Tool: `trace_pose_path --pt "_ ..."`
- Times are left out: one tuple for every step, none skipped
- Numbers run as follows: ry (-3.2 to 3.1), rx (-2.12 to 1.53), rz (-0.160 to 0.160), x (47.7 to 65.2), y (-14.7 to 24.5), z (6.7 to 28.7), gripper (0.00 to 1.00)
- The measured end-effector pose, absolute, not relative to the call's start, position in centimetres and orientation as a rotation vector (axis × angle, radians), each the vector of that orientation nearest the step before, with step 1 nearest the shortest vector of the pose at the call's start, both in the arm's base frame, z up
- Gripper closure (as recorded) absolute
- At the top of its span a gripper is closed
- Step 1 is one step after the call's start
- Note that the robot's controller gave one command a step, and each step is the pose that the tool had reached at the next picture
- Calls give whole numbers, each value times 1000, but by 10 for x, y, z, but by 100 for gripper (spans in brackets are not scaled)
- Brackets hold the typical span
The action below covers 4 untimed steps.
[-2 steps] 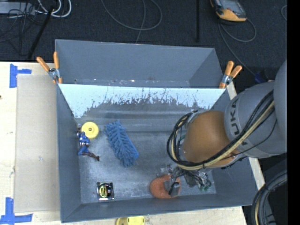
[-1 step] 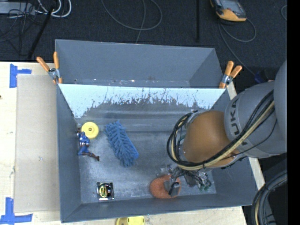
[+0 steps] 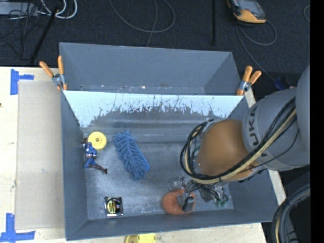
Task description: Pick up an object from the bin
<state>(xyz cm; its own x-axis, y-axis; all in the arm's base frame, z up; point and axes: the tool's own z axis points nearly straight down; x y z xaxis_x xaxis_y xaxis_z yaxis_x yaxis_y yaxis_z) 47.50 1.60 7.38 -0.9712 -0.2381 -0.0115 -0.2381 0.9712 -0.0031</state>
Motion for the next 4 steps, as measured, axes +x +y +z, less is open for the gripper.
trace_pose_path --pt "3117 -397 1 485 35 137 100" --pt "3116 -399 0 485 35 137 100" --pt "3116 -401 0 485 35 137 100" --pt "3116 -403 0 485 35 137 100"
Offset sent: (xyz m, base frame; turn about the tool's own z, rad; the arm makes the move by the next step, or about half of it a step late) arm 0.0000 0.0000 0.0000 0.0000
